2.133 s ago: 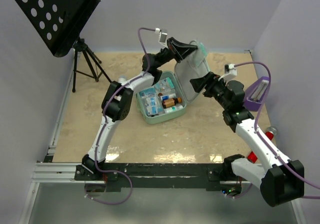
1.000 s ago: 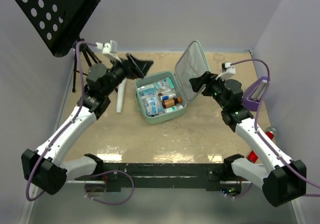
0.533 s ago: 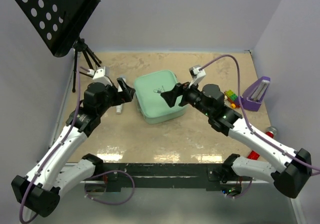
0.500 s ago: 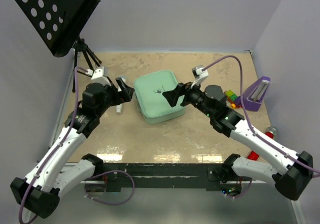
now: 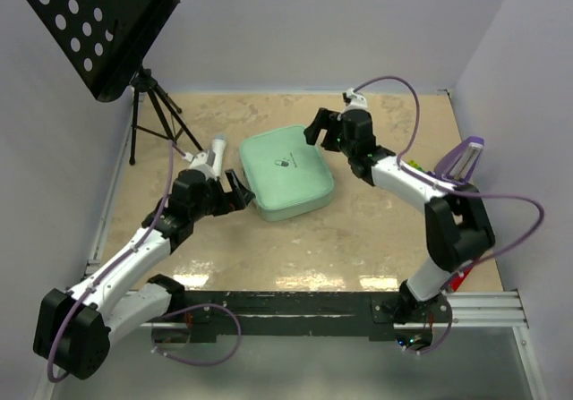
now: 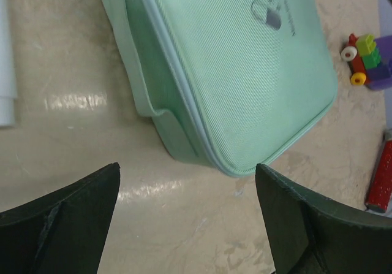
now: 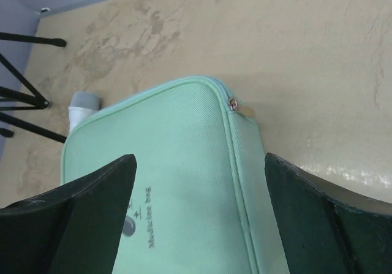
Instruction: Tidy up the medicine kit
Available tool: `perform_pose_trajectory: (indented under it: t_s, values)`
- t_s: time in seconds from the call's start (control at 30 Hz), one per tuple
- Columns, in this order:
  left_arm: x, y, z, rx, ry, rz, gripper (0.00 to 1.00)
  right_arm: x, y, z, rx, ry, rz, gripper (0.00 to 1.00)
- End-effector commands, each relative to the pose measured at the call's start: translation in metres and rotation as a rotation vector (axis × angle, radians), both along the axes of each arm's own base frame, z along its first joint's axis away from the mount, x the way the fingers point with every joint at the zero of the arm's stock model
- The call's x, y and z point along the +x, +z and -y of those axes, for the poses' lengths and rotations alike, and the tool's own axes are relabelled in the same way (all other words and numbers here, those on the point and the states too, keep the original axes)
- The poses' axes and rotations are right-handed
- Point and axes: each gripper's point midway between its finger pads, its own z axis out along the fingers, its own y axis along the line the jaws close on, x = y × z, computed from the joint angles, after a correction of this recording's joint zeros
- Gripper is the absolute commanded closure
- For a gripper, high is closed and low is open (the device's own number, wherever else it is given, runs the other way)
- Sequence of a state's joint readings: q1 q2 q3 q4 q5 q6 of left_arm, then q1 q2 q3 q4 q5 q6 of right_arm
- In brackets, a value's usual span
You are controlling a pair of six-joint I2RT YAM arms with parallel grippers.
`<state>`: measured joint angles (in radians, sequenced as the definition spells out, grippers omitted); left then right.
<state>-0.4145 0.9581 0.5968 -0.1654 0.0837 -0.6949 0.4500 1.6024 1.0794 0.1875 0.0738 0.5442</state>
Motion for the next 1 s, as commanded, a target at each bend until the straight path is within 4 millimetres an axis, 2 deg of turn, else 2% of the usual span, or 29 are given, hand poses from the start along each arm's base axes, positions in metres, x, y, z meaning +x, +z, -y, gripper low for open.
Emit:
perform_pose_trajectory:
  t_s: [0.0, 0.03, 0.07, 0.1, 0.13, 0.2, 0.33, 0.4, 0.43, 0.53, 0.63, 0.77, 0.87, 0.97]
  values:
    - [-0.002, 0.013, 0.025, -0.161, -0.096, 0.091, 0.05, 0.058, 0.056, -0.01, 0.128, 0.004, 0.144, 0.1]
    - [-0.004, 0.005, 0.025, -0.162, -0.092, 0.071, 0.05, 0.069, 0.054, -0.014, 0.121, 0.004, 0.147, 0.1]
    - [-0.006, -0.002, 0.024, -0.159, -0.091, 0.052, 0.05, 0.084, 0.063, -0.019, 0.116, 0.008, 0.165, 0.1]
    - [-0.007, -0.005, 0.025, -0.155, -0.098, 0.045, 0.06, 0.093, 0.054, -0.022, 0.102, 0.008, 0.151, 0.1]
    - [-0.008, -0.007, 0.026, -0.156, -0.105, 0.039, 0.07, 0.108, 0.061, -0.027, 0.09, 0.014, 0.18, 0.11]
    - [-0.014, -0.016, 0.027, -0.165, -0.118, 0.018, 0.11, 0.129, 0.057, -0.041, 0.074, 0.053, 0.181, 0.14]
    - [-0.03, -0.029, 0.028, -0.188, -0.143, -0.019, 0.23, 0.162, 0.019, -0.06, 0.023, 0.114, 0.12, 0.22]
    - [-0.038, -0.029, 0.032, -0.207, -0.182, -0.015, 0.33, 0.17, -0.009, -0.068, 0.006, 0.149, 0.076, 0.29]
    - [-0.043, -0.03, 0.033, -0.202, -0.203, -0.019, 0.37, 0.172, -0.016, -0.071, 0.005, 0.171, 0.064, 0.32]
    - [-0.057, -0.035, 0.043, -0.174, -0.293, -0.028, 0.48, 0.169, -0.043, -0.084, 0.014, 0.247, 0.02, 0.45]
    - [-0.068, -0.038, 0.055, -0.184, -0.376, -0.055, 0.57, 0.163, -0.057, -0.087, 0.017, 0.28, -0.009, 0.47]
    - [-0.073, -0.051, 0.069, -0.213, -0.426, -0.116, 0.64, 0.148, -0.073, -0.085, 0.016, 0.305, -0.045, 0.48]
    - [-0.071, -0.062, 0.073, -0.224, -0.424, -0.156, 0.73, 0.132, -0.077, -0.083, 0.049, 0.325, -0.055, 0.48]
    - [-0.064, -0.071, 0.072, -0.213, -0.386, -0.178, 0.78, 0.113, -0.08, -0.079, 0.071, 0.34, -0.067, 0.49]
